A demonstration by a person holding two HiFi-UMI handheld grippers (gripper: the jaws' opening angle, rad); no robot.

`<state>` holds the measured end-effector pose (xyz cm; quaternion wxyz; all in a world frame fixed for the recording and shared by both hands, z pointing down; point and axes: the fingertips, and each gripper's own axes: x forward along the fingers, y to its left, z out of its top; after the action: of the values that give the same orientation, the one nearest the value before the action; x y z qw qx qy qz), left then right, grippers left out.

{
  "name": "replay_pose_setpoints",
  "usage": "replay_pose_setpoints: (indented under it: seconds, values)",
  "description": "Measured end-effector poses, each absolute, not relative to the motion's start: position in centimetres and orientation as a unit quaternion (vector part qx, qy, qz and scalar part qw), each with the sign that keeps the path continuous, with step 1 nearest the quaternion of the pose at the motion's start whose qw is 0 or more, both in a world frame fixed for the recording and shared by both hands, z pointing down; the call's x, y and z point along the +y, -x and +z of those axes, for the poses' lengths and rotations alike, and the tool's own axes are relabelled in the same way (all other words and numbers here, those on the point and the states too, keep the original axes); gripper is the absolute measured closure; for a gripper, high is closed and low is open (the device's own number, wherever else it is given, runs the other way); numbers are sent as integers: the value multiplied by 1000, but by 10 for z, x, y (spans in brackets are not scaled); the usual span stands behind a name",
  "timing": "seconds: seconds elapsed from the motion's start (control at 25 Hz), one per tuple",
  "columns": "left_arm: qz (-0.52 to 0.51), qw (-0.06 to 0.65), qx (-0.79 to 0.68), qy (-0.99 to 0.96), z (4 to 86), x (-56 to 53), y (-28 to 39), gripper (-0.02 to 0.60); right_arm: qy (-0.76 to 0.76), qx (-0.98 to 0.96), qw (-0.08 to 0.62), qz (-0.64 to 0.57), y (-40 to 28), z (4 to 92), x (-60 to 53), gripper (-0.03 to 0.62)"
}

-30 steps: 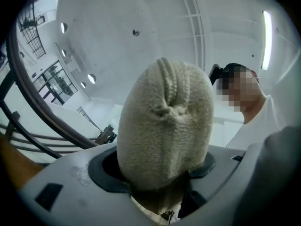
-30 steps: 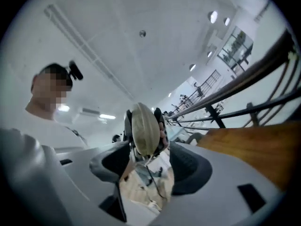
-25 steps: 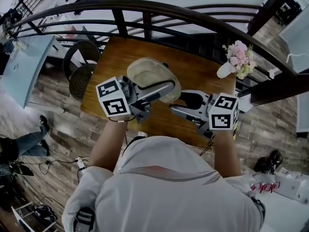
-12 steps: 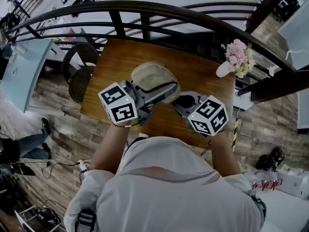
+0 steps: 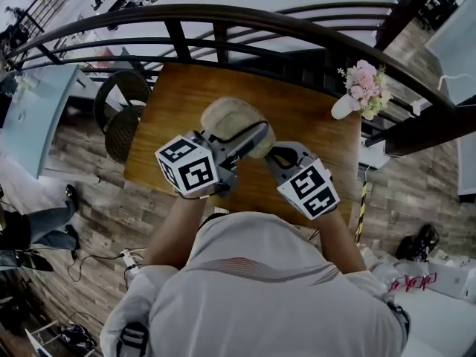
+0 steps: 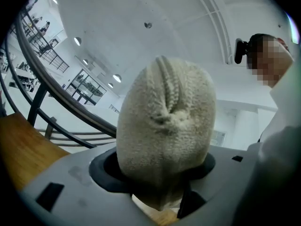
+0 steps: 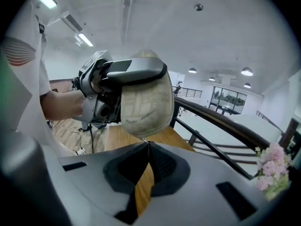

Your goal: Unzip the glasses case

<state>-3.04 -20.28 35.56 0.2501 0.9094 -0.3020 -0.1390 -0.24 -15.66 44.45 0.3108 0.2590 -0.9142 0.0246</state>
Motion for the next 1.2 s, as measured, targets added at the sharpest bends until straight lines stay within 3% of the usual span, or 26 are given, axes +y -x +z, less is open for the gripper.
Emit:
replay_pose_setpoints:
  seconds: [0.24,0.48,1.2]
  values:
    - [-106,249,-286,-919,365,-196,25,291,-288,-897,332,-40,-11,441,-168,543]
    - [-5,202,-247,-948,381,-178,8,291,-292,-870,363,-160,-18,436,-174,542]
    - [306,130,-186,-925,497,-139,-13,291,-247,-811,397,-352,-4,411,-166,542]
